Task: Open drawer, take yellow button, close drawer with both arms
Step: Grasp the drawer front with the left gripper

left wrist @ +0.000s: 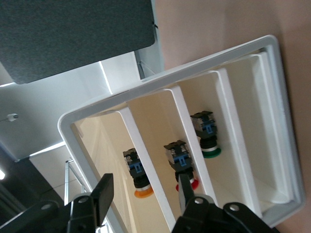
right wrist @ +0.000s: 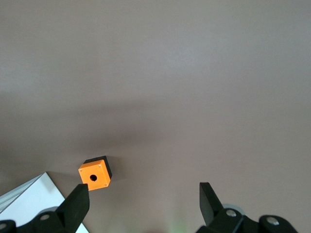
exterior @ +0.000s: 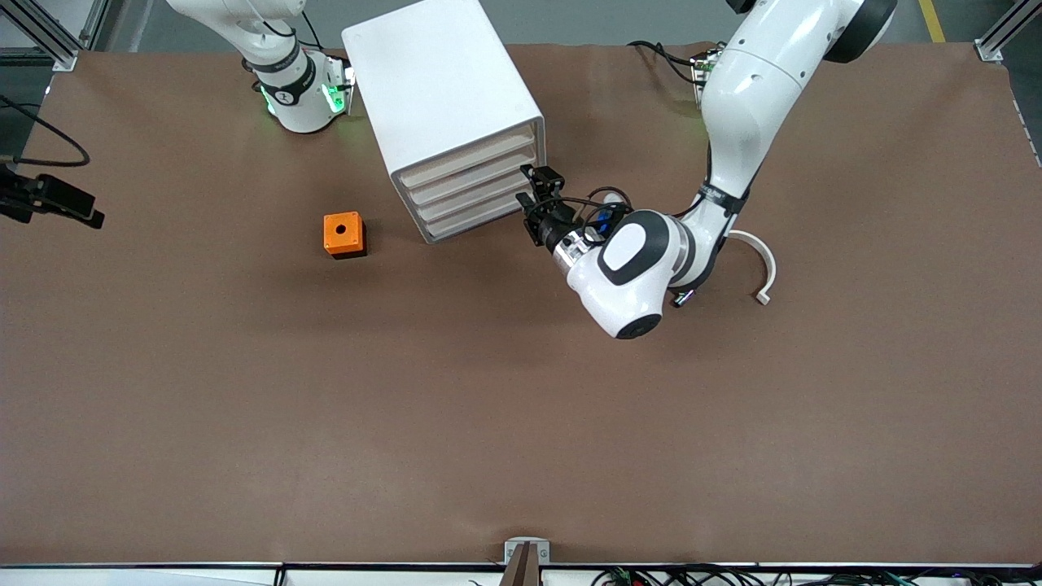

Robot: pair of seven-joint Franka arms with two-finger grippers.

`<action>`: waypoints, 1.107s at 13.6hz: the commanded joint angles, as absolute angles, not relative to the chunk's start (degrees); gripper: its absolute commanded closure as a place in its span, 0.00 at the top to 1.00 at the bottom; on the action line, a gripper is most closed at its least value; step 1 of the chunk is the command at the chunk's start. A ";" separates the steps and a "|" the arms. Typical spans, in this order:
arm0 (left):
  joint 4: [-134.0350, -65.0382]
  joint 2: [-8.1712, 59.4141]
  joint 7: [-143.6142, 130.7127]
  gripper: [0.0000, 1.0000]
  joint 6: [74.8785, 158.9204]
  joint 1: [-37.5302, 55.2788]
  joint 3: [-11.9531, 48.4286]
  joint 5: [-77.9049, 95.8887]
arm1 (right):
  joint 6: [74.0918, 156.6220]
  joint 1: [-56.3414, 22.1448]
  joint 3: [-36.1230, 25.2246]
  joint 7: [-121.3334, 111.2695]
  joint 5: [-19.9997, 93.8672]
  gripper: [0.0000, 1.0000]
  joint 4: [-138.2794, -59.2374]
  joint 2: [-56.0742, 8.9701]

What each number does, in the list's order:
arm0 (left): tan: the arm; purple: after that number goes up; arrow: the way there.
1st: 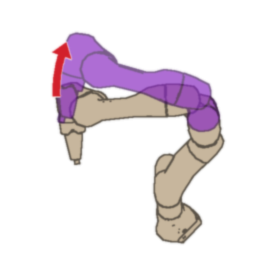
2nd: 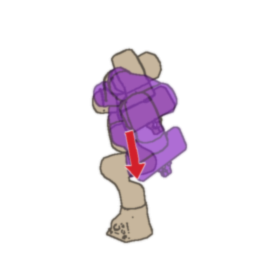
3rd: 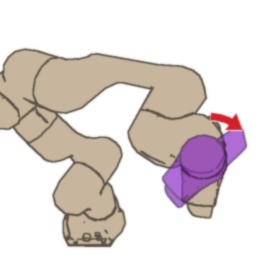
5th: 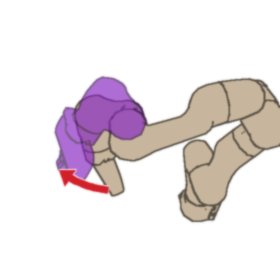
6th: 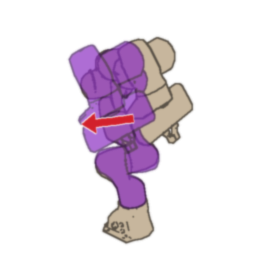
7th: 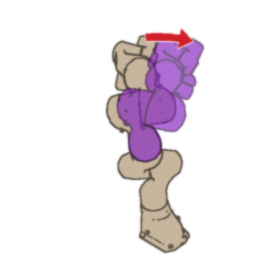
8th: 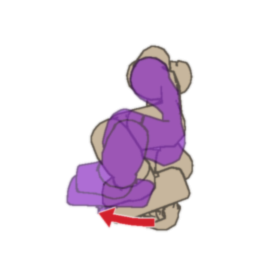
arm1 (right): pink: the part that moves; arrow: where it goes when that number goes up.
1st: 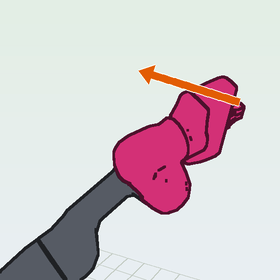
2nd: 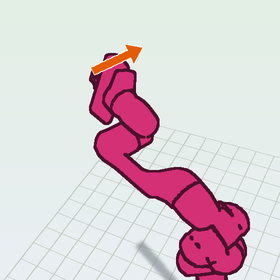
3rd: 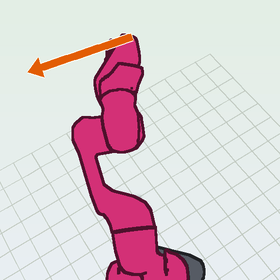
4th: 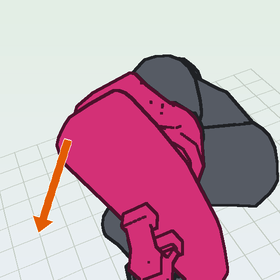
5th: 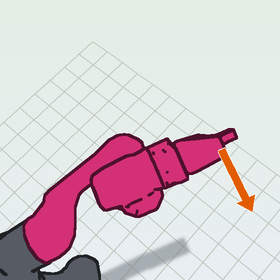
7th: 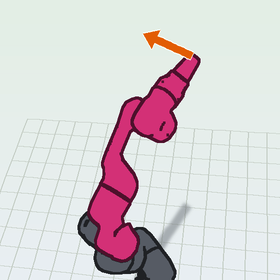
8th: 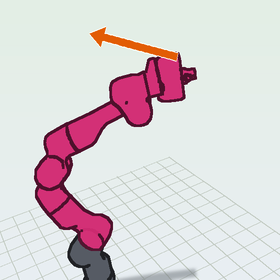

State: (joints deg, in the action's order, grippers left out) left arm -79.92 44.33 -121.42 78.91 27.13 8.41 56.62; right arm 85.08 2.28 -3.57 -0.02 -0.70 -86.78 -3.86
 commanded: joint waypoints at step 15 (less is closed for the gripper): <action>-81.91 48.16 -126.65 0.50 74.97 30.58 12.83 58.62 | 85.96 6.59 -3.43 2.28 1.32 1.00 -85.87 -9.49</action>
